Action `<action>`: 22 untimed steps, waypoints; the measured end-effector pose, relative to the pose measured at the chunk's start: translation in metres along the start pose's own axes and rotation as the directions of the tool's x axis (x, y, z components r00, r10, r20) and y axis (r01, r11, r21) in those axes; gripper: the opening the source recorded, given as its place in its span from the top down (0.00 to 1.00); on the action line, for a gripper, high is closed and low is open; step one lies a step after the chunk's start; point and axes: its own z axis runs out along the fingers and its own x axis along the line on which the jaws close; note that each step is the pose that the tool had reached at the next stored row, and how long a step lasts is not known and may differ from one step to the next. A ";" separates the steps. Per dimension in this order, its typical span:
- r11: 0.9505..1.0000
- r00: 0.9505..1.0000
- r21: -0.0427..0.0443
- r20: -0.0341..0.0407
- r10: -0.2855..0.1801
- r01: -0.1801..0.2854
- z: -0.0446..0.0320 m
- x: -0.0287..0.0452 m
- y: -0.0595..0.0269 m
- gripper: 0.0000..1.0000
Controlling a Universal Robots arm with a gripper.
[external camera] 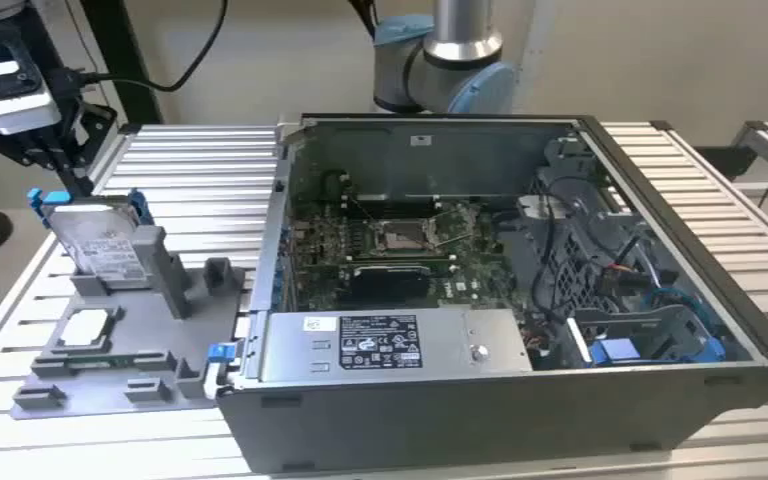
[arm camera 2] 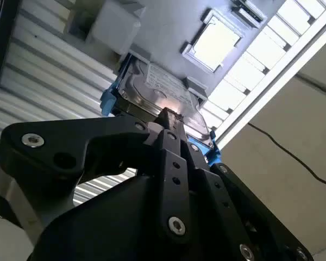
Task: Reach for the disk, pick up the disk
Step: 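Reach for the disk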
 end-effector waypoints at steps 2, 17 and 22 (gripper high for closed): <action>1.000 1.000 0.000 0.000 0.000 0.000 0.0000 0.0000 0.0000 1.00; 1.000 1.000 0.000 0.000 0.000 0.000 0.0002 -0.0001 0.0079 1.00; 1.000 1.000 0.000 0.000 0.000 0.000 0.0007 0.0082 0.0188 1.00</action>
